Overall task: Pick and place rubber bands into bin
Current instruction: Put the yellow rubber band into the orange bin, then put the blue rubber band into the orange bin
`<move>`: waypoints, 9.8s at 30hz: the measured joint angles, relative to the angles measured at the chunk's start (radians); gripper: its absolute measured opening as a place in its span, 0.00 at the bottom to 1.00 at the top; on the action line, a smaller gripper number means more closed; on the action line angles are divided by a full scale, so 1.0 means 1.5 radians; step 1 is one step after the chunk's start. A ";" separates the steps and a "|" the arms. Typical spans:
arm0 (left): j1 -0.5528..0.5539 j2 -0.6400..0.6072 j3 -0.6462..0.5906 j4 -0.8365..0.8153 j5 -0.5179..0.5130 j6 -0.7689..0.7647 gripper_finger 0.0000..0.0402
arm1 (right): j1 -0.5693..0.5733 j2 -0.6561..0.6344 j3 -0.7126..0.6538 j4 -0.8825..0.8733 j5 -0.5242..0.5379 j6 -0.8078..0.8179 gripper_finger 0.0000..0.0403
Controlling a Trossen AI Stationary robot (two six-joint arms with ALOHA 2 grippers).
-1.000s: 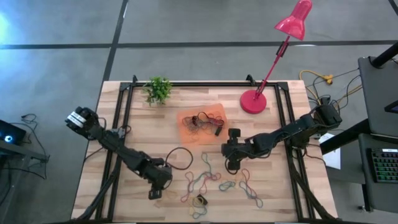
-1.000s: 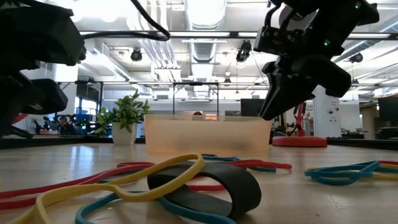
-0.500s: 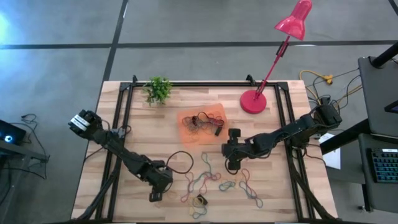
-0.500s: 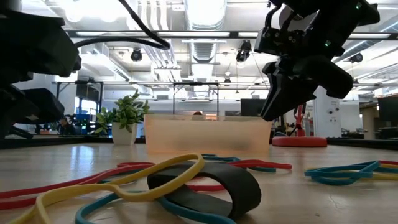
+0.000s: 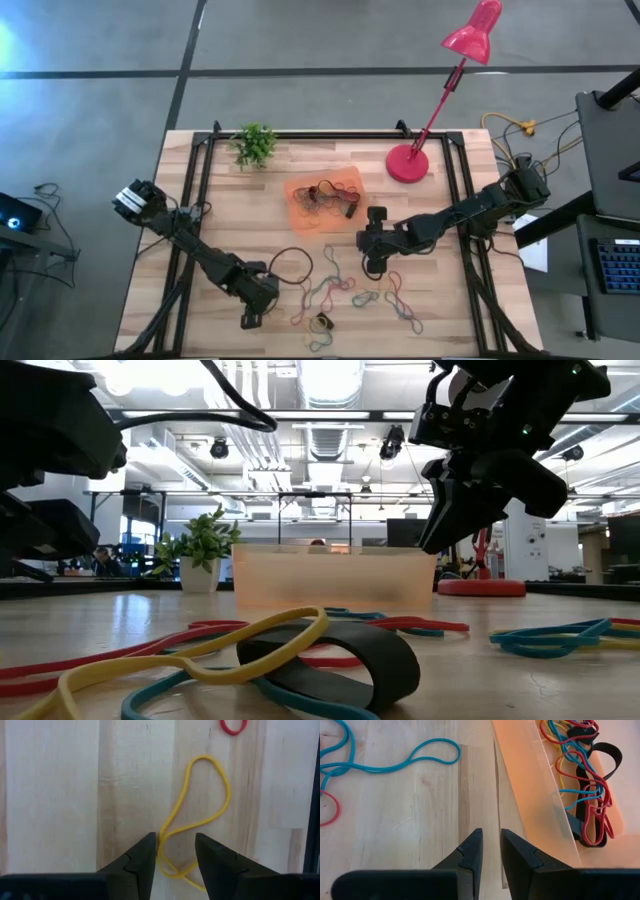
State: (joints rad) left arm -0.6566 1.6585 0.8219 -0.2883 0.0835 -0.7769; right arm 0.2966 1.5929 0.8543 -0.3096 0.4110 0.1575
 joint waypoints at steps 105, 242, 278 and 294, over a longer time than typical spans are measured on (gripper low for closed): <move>0.406 -0.048 0.144 -0.014 -0.505 0.682 0.29 | 0.031 0.001 -0.008 -0.100 -0.005 0.179 0.14; 0.221 -0.390 -0.176 0.186 -0.533 0.561 0.29 | 0.264 0.150 0.098 0.011 -0.070 0.162 0.22; 0.224 -0.386 -0.179 0.186 -0.534 0.561 0.29 | 0.255 0.177 0.061 0.090 -0.094 0.157 0.02; 0.224 -0.386 -0.179 0.186 -0.534 0.561 0.29 | 0.256 0.050 0.059 0.008 -0.045 0.156 0.02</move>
State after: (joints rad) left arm -0.3207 1.0790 0.5541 -0.0097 -0.7173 0.0643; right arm 0.6804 1.6672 0.9424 -0.2969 0.3431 0.3918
